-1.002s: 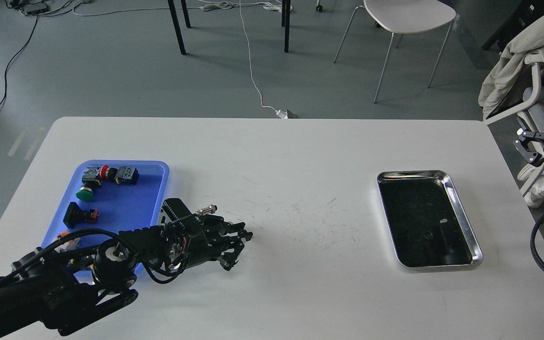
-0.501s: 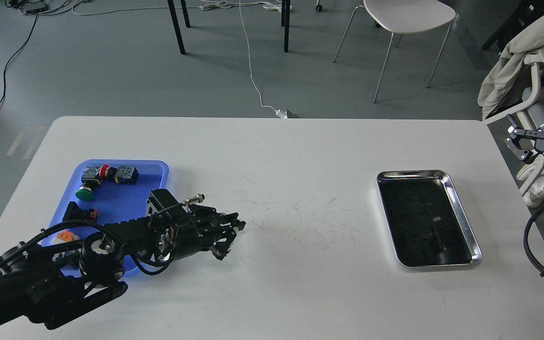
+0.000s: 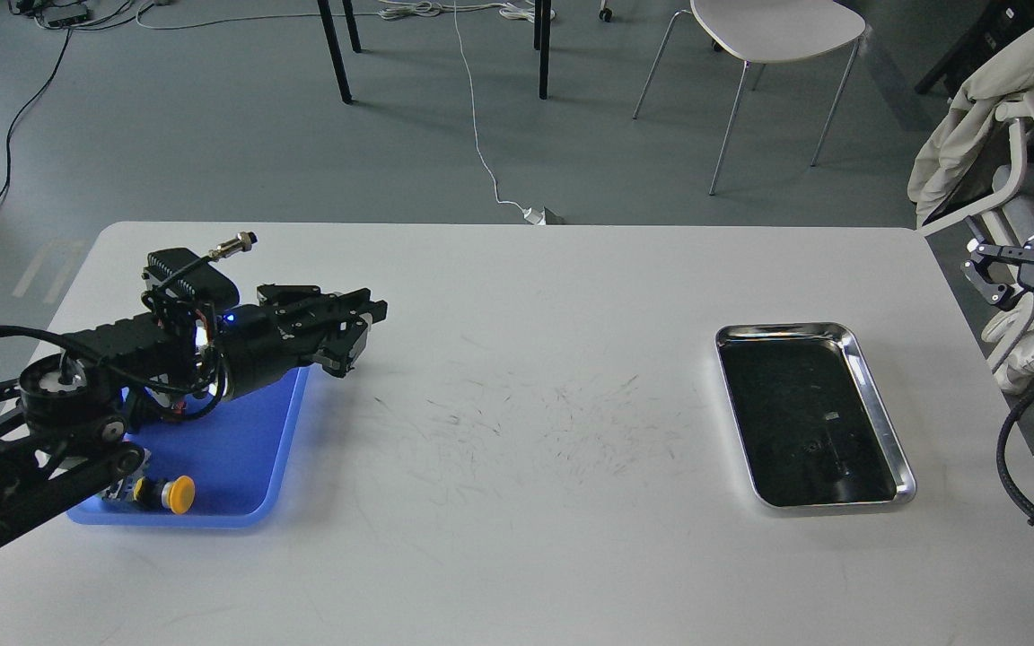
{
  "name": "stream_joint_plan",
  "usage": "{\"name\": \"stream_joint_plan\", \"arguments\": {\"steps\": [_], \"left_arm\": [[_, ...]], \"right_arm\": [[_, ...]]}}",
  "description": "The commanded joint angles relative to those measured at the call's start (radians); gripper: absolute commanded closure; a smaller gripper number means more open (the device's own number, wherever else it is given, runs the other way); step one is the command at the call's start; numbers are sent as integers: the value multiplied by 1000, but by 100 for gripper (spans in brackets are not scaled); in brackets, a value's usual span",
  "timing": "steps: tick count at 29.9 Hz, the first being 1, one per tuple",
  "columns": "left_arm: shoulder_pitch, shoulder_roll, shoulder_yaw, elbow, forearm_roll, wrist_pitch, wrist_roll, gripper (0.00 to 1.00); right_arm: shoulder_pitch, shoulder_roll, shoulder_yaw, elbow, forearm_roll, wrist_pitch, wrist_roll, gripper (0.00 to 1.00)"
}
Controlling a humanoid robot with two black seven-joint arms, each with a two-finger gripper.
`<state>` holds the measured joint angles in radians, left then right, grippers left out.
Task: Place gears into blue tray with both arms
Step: 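Carry the black part into the blue tray and release it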
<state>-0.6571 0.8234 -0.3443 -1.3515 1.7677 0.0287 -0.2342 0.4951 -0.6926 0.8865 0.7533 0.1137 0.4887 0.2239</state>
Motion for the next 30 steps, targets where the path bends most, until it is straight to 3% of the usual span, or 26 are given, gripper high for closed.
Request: {"name": "stream_joint_plan", "arguments": {"steps": [1, 10, 18, 30], "left_arm": [[46, 26, 5, 61, -40, 13, -28, 94], [132, 14, 7, 221, -43, 89, -62, 94], [162, 3, 8, 290, -45, 114, -74, 94], [169, -112, 16, 477, -40, 126, -119, 93]], "right_arm": [[-3, 2, 0, 0, 1, 0, 0, 3], [-3, 7, -1, 0, 1, 0, 0, 3], [-1, 7, 0, -20, 1, 0, 0, 3], [-1, 7, 0, -20, 0, 0, 0, 3]]}}
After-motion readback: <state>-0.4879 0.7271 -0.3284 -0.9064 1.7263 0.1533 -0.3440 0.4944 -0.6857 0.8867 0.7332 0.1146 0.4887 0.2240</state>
